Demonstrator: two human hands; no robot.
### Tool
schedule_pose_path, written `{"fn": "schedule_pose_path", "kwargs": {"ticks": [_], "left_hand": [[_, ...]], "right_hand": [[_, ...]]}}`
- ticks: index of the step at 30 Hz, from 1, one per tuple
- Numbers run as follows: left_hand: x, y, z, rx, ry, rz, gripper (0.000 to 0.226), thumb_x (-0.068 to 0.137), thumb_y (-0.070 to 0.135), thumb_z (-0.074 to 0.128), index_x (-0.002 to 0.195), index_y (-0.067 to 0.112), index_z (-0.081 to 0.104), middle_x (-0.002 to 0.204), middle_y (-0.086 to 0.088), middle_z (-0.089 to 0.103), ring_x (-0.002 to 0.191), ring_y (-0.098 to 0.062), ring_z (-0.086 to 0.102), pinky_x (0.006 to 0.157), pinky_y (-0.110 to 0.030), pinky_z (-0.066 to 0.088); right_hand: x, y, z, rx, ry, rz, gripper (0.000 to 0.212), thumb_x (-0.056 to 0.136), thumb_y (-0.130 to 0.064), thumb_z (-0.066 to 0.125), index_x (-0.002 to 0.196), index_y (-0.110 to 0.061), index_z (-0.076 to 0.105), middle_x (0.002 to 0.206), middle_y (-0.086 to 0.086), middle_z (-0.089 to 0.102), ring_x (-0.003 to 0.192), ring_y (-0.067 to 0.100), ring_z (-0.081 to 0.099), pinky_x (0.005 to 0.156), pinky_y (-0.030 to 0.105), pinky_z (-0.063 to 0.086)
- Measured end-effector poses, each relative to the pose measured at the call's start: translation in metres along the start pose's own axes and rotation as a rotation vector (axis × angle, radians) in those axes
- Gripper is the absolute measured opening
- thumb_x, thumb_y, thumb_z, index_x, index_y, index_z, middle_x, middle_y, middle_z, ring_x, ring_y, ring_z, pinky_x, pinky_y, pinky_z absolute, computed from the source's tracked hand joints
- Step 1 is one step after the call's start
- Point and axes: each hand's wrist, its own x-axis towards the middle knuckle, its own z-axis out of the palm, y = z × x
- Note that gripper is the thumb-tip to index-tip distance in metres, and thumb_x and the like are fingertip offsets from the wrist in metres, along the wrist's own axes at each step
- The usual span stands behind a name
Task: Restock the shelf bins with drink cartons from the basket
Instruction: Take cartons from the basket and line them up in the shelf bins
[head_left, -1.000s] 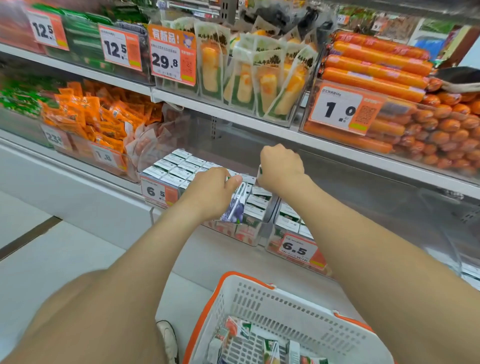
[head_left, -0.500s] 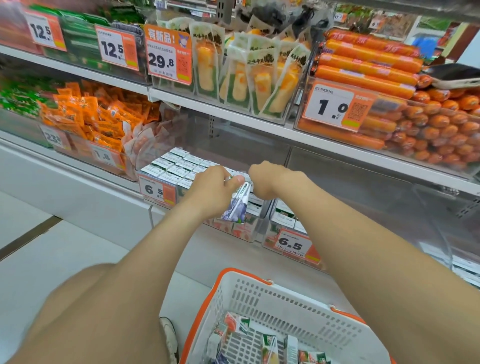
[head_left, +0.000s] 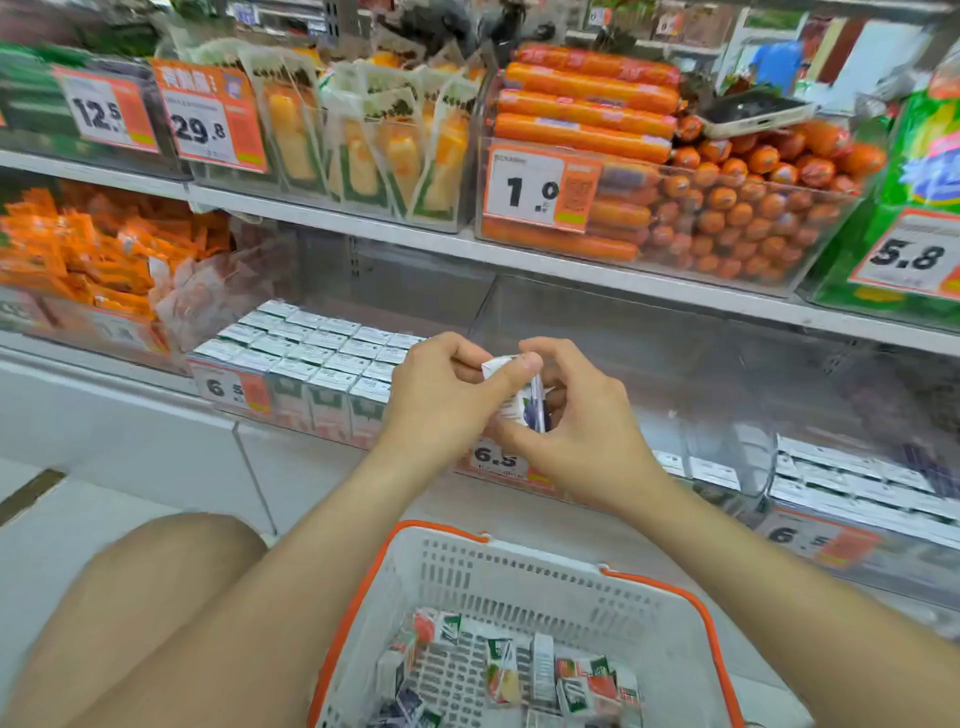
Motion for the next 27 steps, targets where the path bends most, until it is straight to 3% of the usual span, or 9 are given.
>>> {"fn": "schedule_pose_path", "kwargs": {"ticks": [4,6,8,13,15,17,19,23,27], "left_hand": [[-0.012,0.013,0.030,-0.161,-0.140,0.018,0.020,0.104,0.034,0.063,0.106,0.017,0.074,0.099,0.003,0.077,0.088,-0.018,0.077,0.077,-0.044,0.066],[-0.020,0.017,0.044,-0.105,-0.225,0.036,0.016,0.103,0.018,0.062,0.114,0.021,0.073,0.106,0.008,0.077,0.096,-0.014,0.075,0.092,-0.045,0.062],[-0.030,0.022,0.059,-0.119,-0.326,0.032,0.024,0.098,0.007,0.065,0.117,0.019,0.073,0.105,0.004,0.079,0.094,-0.018,0.077,0.096,-0.044,0.060],[-0.036,0.041,0.092,-0.178,-0.376,0.061,0.024,0.096,0.009,0.073,0.117,0.020,0.070,0.102,0.007,0.080,0.092,-0.013,0.078,0.089,-0.036,0.063],[-0.035,0.050,0.109,-0.170,-0.399,0.080,0.027,0.095,0.015,0.077,0.118,0.022,0.068,0.105,0.007,0.079,0.093,-0.011,0.077,0.081,-0.029,0.061],[-0.036,0.062,0.132,-0.182,-0.436,0.102,0.027,0.096,0.015,0.076,0.119,0.021,0.064,0.100,0.005,0.080,0.086,-0.010,0.078,0.075,-0.023,0.057],[-0.039,0.072,0.159,-0.140,-0.455,0.173,0.023,0.099,0.017,0.072,0.120,0.021,0.063,0.097,0.005,0.080,0.084,-0.006,0.076,0.074,-0.021,0.055],[-0.047,0.080,0.209,0.146,-0.368,0.440,0.019,0.102,0.018,0.060,0.120,0.022,0.065,0.109,0.012,0.071,0.101,-0.003,0.065,0.091,-0.025,0.052],[-0.061,0.080,0.255,0.432,-0.460,0.673,0.025,0.102,0.022,0.053,0.127,0.022,0.058,0.125,0.005,0.061,0.120,-0.016,0.052,0.100,-0.033,0.045]], "right_hand": [[-0.004,0.025,-0.041,0.185,-0.053,0.272,0.077,0.074,-0.032,0.087,0.135,-0.033,0.040,0.107,-0.009,0.075,0.089,0.007,0.073,0.083,0.041,0.062],[-0.006,0.032,-0.059,0.317,-0.067,0.341,0.067,0.079,-0.019,0.087,0.133,-0.024,0.047,0.109,-0.007,0.076,0.093,0.010,0.075,0.087,0.041,0.063],[-0.008,0.035,-0.074,0.381,-0.041,0.341,0.054,0.081,-0.010,0.081,0.129,-0.020,0.059,0.110,-0.004,0.078,0.098,0.011,0.075,0.090,0.038,0.061],[-0.016,0.044,-0.108,0.528,0.009,0.369,0.035,0.081,-0.003,0.064,0.113,-0.015,0.074,0.097,0.013,0.078,0.072,0.024,0.067,0.069,0.043,0.056],[-0.021,0.048,-0.126,0.510,0.058,0.380,0.032,0.087,0.000,0.065,0.113,-0.016,0.076,0.098,0.011,0.079,0.080,0.027,0.073,0.073,0.049,0.059],[-0.027,0.054,-0.148,0.427,0.109,0.377,0.027,0.089,-0.005,0.073,0.111,-0.019,0.077,0.097,0.007,0.080,0.088,0.028,0.076,0.079,0.048,0.062],[-0.032,0.064,-0.176,0.311,0.159,0.374,0.023,0.089,-0.011,0.079,0.109,-0.021,0.077,0.094,0.002,0.080,0.087,0.021,0.076,0.075,0.037,0.063],[-0.048,0.093,-0.238,-0.053,0.223,0.404,0.014,0.090,-0.016,0.077,0.100,-0.025,0.071,0.097,0.003,0.074,0.079,0.022,0.071,0.061,0.033,0.056],[-0.066,0.143,-0.282,-0.494,0.267,0.435,0.029,0.092,-0.003,0.064,0.119,-0.010,0.056,0.109,0.017,0.061,0.091,0.031,0.052,0.071,0.037,0.043]]}}
